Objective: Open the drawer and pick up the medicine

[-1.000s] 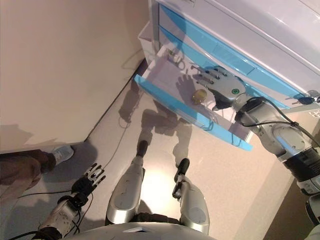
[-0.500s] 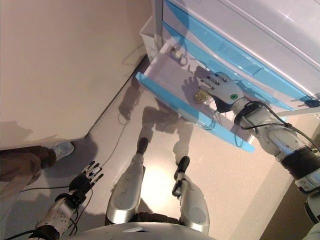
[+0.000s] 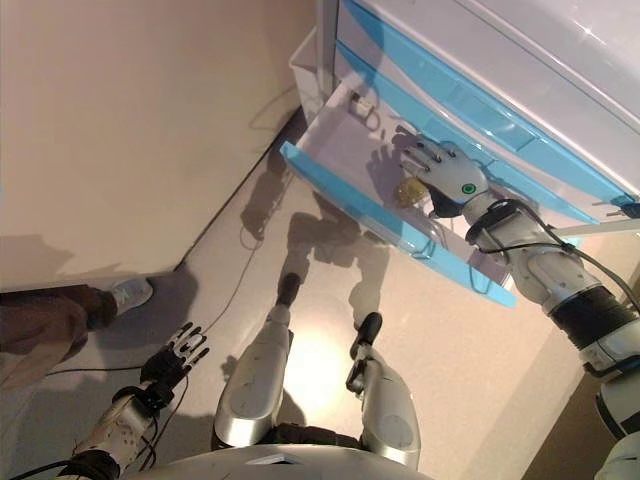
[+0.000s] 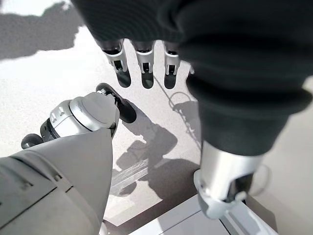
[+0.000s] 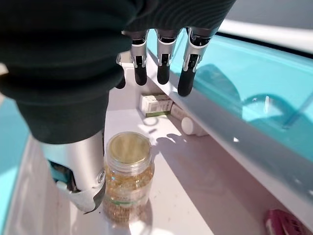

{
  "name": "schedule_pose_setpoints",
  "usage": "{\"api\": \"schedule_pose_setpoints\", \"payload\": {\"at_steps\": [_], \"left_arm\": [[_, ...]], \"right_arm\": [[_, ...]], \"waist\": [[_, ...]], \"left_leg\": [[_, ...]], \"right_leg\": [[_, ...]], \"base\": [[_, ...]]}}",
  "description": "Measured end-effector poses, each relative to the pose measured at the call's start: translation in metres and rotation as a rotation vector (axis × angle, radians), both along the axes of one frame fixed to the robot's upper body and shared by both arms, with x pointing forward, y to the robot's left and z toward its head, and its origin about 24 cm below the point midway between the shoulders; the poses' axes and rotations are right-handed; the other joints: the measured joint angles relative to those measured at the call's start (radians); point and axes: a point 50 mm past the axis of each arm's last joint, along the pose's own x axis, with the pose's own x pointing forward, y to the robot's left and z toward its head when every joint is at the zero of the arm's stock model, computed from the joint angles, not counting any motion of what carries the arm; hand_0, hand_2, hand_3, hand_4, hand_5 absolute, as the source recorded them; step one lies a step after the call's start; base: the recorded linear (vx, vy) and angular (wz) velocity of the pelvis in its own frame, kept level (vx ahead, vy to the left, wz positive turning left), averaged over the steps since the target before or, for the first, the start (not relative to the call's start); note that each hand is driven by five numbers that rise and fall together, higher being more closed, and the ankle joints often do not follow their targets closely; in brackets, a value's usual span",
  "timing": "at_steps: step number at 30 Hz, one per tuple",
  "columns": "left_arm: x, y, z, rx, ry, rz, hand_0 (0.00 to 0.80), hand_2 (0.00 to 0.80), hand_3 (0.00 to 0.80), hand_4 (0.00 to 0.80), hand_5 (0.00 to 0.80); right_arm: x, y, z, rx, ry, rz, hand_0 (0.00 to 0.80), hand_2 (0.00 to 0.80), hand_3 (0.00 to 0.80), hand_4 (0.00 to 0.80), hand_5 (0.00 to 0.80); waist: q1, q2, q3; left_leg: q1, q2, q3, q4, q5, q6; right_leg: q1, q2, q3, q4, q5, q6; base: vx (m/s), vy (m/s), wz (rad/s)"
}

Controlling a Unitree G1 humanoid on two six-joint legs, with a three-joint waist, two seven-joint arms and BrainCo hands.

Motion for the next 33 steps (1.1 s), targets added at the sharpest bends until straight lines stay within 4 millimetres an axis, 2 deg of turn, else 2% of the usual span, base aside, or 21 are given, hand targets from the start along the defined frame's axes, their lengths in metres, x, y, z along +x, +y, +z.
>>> {"api": "schedule_pose_setpoints", "payload": {"at_steps": [10, 29, 30, 31, 32, 33], "left_arm": [[0.004, -0.003, 0.000, -0.005, -0.001, -0.016, 0.000, 0.000, 0.000, 0.000, 0.000], [0.005, -0.004, 0.001, -0.011, -0.003, -0.023, 0.000, 0.000, 0.000, 0.000, 0.000], [0.006, -0.004, 0.001, -0.011, -0.003, -0.023, 0.000, 0.000, 0.000, 0.000, 0.000], [0.006, -0.004, 0.001, -0.010, -0.004, -0.024, 0.000, 0.000, 0.000, 0.000, 0.000], [0.006, -0.004, 0.001, -0.010, -0.004, -0.024, 0.000, 0.000, 0.000, 0.000, 0.000], [0.006, -0.004, 0.001, -0.010, -0.004, -0.024, 0.000, 0.000, 0.000, 0.000, 0.000]], "right_arm": [[0.006, -0.011, -0.009, -0.017, 0.023, -0.062, 0.000, 0.000, 0.000, 0.000, 0.000], [0.020, -0.014, -0.029, -0.060, 0.066, -0.147, 0.000, 0.000, 0.000, 0.000, 0.000], [0.021, -0.015, -0.029, -0.062, 0.067, -0.150, 0.229, 0.229, 0.229, 0.229, 0.229], [0.021, -0.015, -0.029, -0.063, 0.067, -0.152, 0.320, 0.320, 0.320, 0.320, 0.320], [0.021, -0.015, -0.029, -0.064, 0.066, -0.153, 0.489, 0.489, 0.489, 0.489, 0.489], [0.021, -0.015, -0.029, -0.064, 0.067, -0.154, 0.800, 0.800, 0.800, 0.800, 0.800]], "waist": [[0.029, 0.016, 0.009], [0.035, 0.016, 0.009], [0.035, 0.016, 0.009], [0.034, 0.016, 0.009], [0.034, 0.016, 0.009], [0.034, 0.016, 0.009]], "left_leg": [[-0.010, -0.013, -0.017, 0.000, 0.004, 0.003], [-0.041, -0.017, -0.033, 0.001, 0.010, 0.006], [-0.041, -0.017, -0.034, 0.001, 0.010, 0.006], [-0.041, -0.017, -0.036, 0.001, 0.010, 0.006], [-0.041, -0.017, -0.036, 0.001, 0.010, 0.005], [-0.041, -0.017, -0.036, 0.001, 0.010, 0.005]], "right_leg": [[-0.001, -0.010, -0.018, 0.001, -0.004, 0.005], [-0.026, -0.010, -0.029, 0.006, -0.003, 0.004], [-0.026, -0.010, -0.030, 0.007, -0.003, 0.004], [-0.026, -0.010, -0.031, 0.008, -0.003, 0.004], [-0.026, -0.010, -0.032, 0.008, -0.003, 0.004], [-0.026, -0.010, -0.032, 0.009, -0.003, 0.004]], "base": [[0.020, -0.010, 0.06], [0.003, -0.004, 0.02], [-0.007, -0.007, 0.03], [0.000, 0.000, 0.00], [0.000, 0.000, 0.00], [0.000, 0.000, 0.00]]}}
